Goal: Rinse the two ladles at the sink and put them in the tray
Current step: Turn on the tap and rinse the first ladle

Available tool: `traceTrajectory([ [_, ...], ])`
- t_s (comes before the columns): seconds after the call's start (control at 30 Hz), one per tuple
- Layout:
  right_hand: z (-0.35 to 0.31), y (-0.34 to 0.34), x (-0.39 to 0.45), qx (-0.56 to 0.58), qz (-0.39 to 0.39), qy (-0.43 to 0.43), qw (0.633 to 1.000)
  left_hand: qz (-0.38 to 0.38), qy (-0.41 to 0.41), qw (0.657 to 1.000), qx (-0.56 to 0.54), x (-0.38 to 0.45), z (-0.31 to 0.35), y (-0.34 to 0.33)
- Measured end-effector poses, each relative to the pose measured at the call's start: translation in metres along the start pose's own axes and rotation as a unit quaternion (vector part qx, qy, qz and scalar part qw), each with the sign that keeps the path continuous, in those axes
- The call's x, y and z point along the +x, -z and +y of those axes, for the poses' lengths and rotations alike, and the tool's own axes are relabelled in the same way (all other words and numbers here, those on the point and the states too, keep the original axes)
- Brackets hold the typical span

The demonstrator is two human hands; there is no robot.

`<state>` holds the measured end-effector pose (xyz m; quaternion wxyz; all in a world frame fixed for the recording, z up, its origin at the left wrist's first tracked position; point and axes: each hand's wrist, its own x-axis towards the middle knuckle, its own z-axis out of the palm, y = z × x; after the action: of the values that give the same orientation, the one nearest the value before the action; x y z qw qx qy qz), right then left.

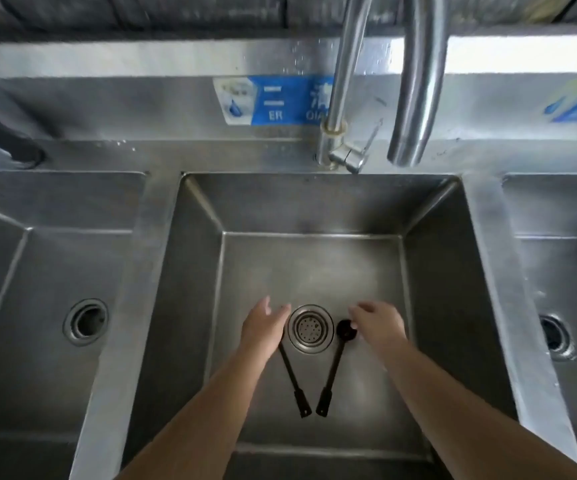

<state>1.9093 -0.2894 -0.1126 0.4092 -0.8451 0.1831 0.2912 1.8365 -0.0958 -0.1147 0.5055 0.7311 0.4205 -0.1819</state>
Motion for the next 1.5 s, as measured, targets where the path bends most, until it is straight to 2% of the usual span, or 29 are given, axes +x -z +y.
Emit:
traceTrajectory([
  [0.07, -0.059, 0.024, -0.005, 0.008, 0.020, 0.085, 0.996, -0.018, -0.076, 0.996, -0.032, -0.006, 0.064, 0.018],
  [0.2, -0.160, 0.066, 0.000, 0.057, 0.114, 0.212, 0.969, 0.010, -0.229, 0.972, -0.051, -0.011, 0.182, 0.044],
  [0.3, -0.211, 0.079, 0.026, 0.038, 0.099, 0.219, 0.970, 0.037, -0.309, 0.950, 0.023, 0.002, 0.240, 0.052],
  [0.4, -0.234, 0.079, 0.051, -0.009, 0.083, 0.173, 0.981, -0.004, -0.319, 0.947, 0.046, 0.025, 0.268, 0.050],
  [0.47, -0.239, 0.078, 0.060, -0.047, 0.085, 0.173, 0.980, -0.029, -0.317, 0.947, 0.051, 0.038, 0.273, 0.046],
  [0.53, -0.237, 0.076, 0.069, -0.068, 0.063, 0.178, 0.980, -0.021, -0.327, 0.943, 0.046, 0.047, 0.272, 0.043],
  [0.63, -0.230, 0.066, 0.080, -0.021, 0.003, 0.181, 0.983, 0.011, -0.351, 0.934, 0.061, 0.051, 0.274, 0.041],
  [0.8, -0.232, 0.045, 0.086, 0.057, 0.090, 0.171, 0.979, 0.014, -0.351, 0.934, 0.071, 0.053, 0.278, 0.042],
  [1.03, -0.226, 0.042, 0.085, 0.012, 0.145, 0.181, 0.973, 0.039, -0.364, 0.929, 0.060, 0.053, 0.274, 0.038],
  [1.17, -0.220, 0.042, 0.093, 0.038, 0.126, 0.179, 0.975, 0.034, -0.364, 0.929, 0.058, 0.053, 0.274, 0.038],
  [1.5, -0.223, 0.038, 0.088, 0.043, 0.151, 0.165, 0.974, 0.026, -0.362, 0.931, 0.045, 0.052, 0.273, 0.039],
])
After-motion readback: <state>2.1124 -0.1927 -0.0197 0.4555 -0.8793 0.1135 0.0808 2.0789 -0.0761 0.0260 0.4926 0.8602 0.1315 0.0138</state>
